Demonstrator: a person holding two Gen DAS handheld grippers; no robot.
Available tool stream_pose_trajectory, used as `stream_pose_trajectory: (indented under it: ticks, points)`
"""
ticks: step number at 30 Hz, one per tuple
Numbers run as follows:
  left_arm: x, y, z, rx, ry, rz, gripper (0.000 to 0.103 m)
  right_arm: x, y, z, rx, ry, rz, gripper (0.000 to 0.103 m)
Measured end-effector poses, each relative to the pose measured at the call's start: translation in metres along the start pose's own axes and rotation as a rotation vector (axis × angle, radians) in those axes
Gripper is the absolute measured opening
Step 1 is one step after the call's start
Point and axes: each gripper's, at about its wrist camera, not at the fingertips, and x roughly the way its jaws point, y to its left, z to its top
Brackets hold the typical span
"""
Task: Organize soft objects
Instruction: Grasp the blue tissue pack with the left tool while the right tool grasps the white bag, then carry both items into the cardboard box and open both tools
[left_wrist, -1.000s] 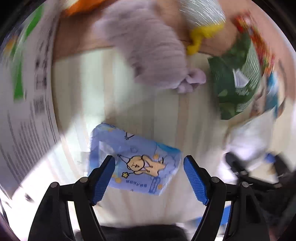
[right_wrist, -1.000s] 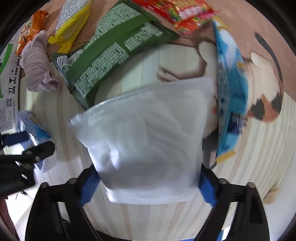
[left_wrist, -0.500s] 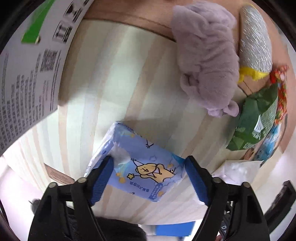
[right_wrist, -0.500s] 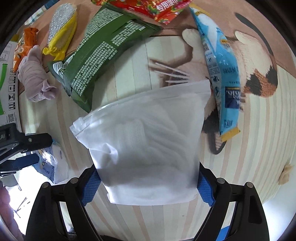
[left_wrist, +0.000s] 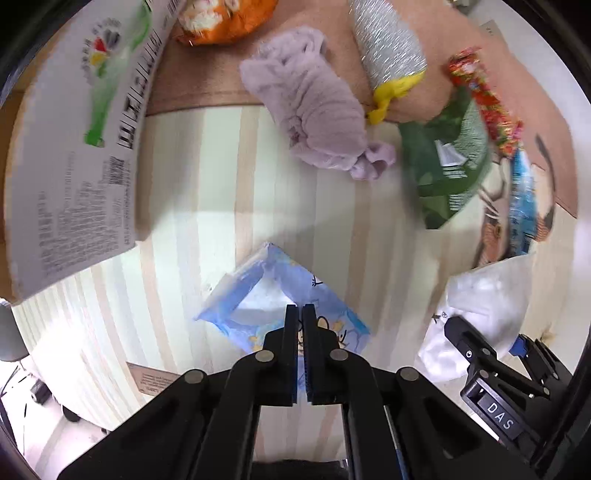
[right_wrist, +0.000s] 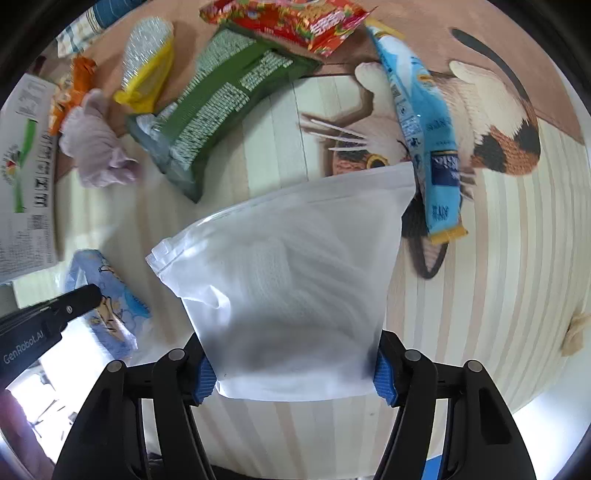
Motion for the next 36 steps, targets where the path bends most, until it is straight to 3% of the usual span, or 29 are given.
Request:
stream_pose_trajectory:
  ticks: [2, 5, 8, 10, 12, 13, 16, 19, 22, 28, 33, 36]
  points:
    - [-0.006, 0.001, -0.006, 0.013, -0.006, -0.012, 0.002, -0.010, -0.002, -0.007, -0.008, -0.013, 0.003, 0.069]
    - [-0.006, 0.020, -0.008, -0.079, 0.031, -0.125, 0.004, -0.024, -0.007, -0.020, -0.016, -0.024, 0.008, 0.069]
    - [0.013, 0.035, -0.011, -0.148, 0.079, -0.143, 0.023, -0.028, 0.002, -0.020, -0.014, -0.024, 0.010, 0.069]
    - [0.024, 0.045, -0.005, -0.178, 0.102, -0.155, 0.042, -0.024, 0.008, -0.015, -0.018, -0.020, 0.012, 0.069]
    - [0.040, 0.049, -0.007, -0.211, 0.124, -0.195, 0.055, -0.012, 0.023, -0.009, -0.020, -0.021, 0.013, 0.069]
    - [0.048, 0.051, -0.007, -0.224, 0.127, -0.200, 0.057, -0.001, 0.027, -0.004, -0.021, -0.018, 0.012, 0.069]
    - [0.052, 0.037, 0.009, -0.250, 0.095, -0.197, 0.056, 0.004, 0.029, -0.015, -0.022, -0.011, 0.004, 0.069]
    - [0.044, 0.014, 0.009, -0.140, 0.011, -0.155, 0.023, 0.005, 0.027, -0.027, -0.022, -0.005, -0.002, 0.069]
    - [0.020, -0.005, 0.014, -0.046, -0.035, -0.105, 0.012, 0.007, 0.032, -0.033, -0.025, -0.007, -0.012, 0.069]
    - [-0.036, -0.007, 0.002, 0.076, -0.122, -0.074, 0.011, -0.024, 0.044, -0.050, -0.031, -0.046, 0.027, 0.069]
    - [-0.110, 0.008, -0.009, 0.124, -0.204, -0.123, 0.011, -0.081, 0.085, -0.060, -0.079, -0.125, 0.112, 0.069]
    - [-0.161, 0.035, -0.006, 0.157, -0.268, -0.109, 0.011, -0.121, 0.119, -0.060, -0.108, -0.174, 0.171, 0.069]
